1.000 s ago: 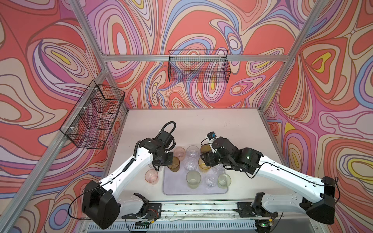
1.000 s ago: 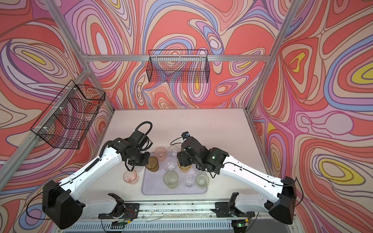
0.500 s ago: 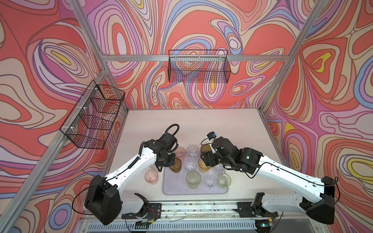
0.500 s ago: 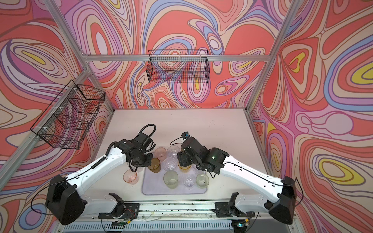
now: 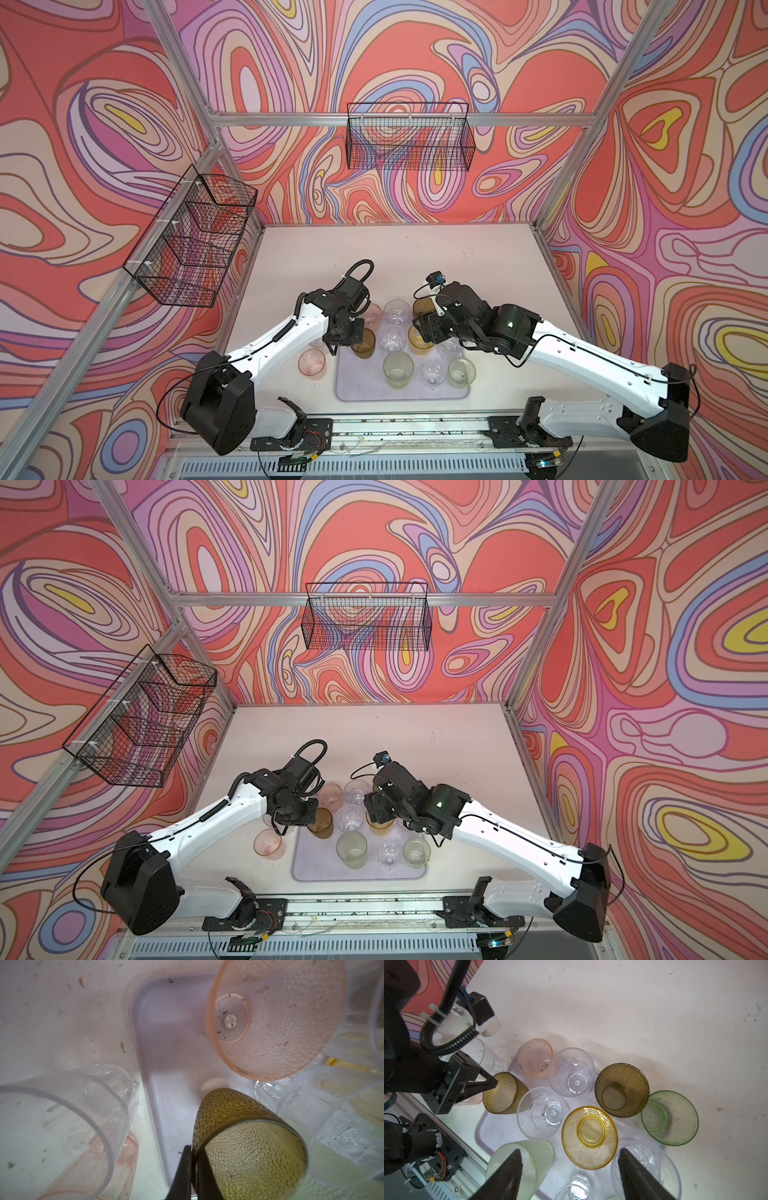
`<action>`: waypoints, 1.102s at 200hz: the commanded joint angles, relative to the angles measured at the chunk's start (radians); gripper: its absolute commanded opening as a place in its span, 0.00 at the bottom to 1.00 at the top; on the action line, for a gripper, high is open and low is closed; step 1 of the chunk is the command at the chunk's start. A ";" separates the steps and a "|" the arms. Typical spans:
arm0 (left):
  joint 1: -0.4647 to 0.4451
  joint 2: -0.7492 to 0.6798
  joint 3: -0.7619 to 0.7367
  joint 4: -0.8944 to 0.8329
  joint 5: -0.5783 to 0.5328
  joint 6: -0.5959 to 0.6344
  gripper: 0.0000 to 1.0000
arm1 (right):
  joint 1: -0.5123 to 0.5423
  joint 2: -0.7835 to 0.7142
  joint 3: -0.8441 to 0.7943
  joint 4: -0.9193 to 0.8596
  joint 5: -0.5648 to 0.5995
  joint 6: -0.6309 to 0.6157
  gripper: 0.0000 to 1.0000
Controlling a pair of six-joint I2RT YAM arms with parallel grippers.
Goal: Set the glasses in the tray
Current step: 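Lower the olive dimpled cup onto the tray beside the pink frosted cup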
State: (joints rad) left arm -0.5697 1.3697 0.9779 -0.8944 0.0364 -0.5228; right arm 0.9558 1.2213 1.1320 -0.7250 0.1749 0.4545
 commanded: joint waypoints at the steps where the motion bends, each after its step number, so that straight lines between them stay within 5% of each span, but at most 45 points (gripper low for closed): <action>1: -0.006 0.015 -0.018 0.021 -0.017 -0.017 0.00 | -0.004 0.004 0.011 0.006 0.004 0.002 0.76; 171: -0.038 0.057 -0.016 0.034 -0.013 -0.031 0.02 | -0.005 0.005 0.004 0.010 0.001 0.003 0.76; 220: -0.039 0.046 -0.004 0.016 -0.026 -0.029 0.12 | -0.005 0.004 0.003 0.009 0.001 0.003 0.76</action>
State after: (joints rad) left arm -0.6025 1.4090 0.9668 -0.8616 0.0219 -0.5358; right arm 0.9558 1.2213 1.1320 -0.7250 0.1745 0.4549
